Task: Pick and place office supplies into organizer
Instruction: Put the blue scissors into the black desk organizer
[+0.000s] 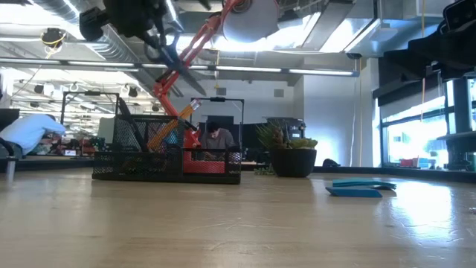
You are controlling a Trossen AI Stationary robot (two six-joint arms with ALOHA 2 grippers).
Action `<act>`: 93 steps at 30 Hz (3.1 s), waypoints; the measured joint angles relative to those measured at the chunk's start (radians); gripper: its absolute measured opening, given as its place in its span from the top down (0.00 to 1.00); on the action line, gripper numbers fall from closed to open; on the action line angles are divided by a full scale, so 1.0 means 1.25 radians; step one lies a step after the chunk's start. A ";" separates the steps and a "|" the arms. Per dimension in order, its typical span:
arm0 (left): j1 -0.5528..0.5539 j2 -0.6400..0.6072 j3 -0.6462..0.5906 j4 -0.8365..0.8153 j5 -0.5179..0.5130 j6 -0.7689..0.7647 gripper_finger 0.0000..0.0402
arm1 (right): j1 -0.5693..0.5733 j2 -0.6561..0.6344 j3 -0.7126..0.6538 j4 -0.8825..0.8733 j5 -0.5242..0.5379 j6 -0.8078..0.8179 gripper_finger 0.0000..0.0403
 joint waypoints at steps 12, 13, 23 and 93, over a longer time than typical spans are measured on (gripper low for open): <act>0.007 -0.095 -0.125 -0.001 -0.004 -0.016 0.80 | 0.000 0.000 0.000 0.000 0.000 0.000 0.40; 0.007 -0.101 -0.136 -0.002 -0.004 -0.014 0.80 | 0.000 0.000 0.000 0.000 0.000 0.000 0.40; 0.039 -0.115 -0.219 0.000 -0.024 0.060 0.80 | 0.000 0.000 0.000 0.000 0.000 0.000 0.40; -0.006 0.026 -0.187 0.061 -0.034 -0.014 0.72 | 0.000 0.000 0.000 0.004 0.015 -0.038 0.40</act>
